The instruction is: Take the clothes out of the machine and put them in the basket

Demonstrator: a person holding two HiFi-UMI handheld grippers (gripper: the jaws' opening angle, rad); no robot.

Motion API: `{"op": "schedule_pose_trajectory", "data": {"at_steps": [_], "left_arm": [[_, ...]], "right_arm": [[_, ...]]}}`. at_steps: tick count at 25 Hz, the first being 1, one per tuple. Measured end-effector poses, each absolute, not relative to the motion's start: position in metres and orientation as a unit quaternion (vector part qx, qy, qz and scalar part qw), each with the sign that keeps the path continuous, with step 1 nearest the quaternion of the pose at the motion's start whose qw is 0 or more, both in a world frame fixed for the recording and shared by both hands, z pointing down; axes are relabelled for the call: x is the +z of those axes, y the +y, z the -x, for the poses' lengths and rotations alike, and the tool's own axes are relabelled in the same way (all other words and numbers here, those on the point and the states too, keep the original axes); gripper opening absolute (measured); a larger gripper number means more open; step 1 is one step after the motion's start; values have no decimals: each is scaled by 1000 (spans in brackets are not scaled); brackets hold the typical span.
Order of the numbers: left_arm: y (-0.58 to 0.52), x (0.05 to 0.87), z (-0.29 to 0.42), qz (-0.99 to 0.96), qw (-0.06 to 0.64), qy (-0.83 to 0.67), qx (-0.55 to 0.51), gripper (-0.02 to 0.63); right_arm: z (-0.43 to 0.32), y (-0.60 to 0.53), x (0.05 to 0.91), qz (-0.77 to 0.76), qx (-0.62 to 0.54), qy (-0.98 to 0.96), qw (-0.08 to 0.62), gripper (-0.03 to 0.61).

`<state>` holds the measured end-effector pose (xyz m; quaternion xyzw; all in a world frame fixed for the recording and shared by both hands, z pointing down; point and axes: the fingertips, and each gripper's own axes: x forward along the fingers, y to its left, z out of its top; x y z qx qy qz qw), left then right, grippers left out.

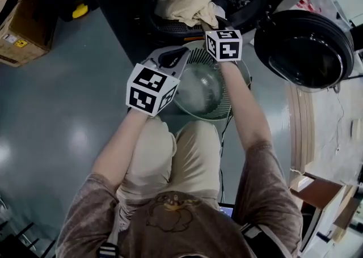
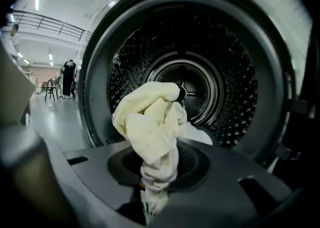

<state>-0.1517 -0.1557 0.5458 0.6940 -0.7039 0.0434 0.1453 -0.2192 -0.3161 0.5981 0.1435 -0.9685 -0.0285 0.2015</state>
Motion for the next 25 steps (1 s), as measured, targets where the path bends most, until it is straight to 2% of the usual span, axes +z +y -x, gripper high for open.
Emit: {"op": "schedule_pose_trajectory", "data": {"at_steps": [14,19,25], "left_arm": [[-158,542,137,-700,128,-701,52,8],[-163,537,134,-698,115,-705,50,8],[-169,536,126,-702,107,-702,59,8]], "right_arm": [[65,-276,540,-164,2,-975,151,86],[27,-256,545,-167,8,-972,166,86],[0,-232,577,-153,14,-964,216,94]]}}
